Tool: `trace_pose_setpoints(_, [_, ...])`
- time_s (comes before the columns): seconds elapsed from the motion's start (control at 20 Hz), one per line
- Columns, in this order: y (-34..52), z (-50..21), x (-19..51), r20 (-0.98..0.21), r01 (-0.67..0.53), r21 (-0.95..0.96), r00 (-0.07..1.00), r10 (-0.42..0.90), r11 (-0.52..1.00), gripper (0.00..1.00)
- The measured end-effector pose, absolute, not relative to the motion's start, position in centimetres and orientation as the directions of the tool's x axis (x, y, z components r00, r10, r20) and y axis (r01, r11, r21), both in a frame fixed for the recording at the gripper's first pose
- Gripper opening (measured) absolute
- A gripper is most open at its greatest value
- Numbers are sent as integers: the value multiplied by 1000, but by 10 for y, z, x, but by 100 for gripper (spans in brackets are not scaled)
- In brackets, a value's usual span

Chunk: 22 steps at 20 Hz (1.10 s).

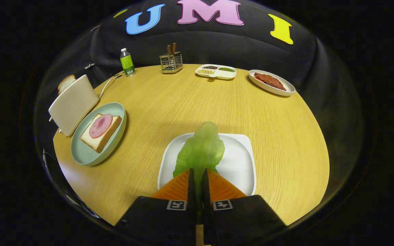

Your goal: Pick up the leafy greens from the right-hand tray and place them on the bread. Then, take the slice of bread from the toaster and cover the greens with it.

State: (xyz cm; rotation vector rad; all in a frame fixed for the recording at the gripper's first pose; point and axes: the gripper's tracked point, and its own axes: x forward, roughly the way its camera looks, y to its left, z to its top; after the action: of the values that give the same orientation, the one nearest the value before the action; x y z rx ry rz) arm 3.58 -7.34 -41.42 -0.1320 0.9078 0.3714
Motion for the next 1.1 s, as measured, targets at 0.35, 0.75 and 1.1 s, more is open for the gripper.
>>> trace_pose_setpoints(0.35, [-78,-397,37,-811,-340,64,530,248,938,6])
trace_pose_setpoints(0.75, [-38,-308,48,-747,-325,88,604,279,941,6])
trace_pose_setpoints(1.1, [38,-255,44,-709,-364,104,625,326,925,6])
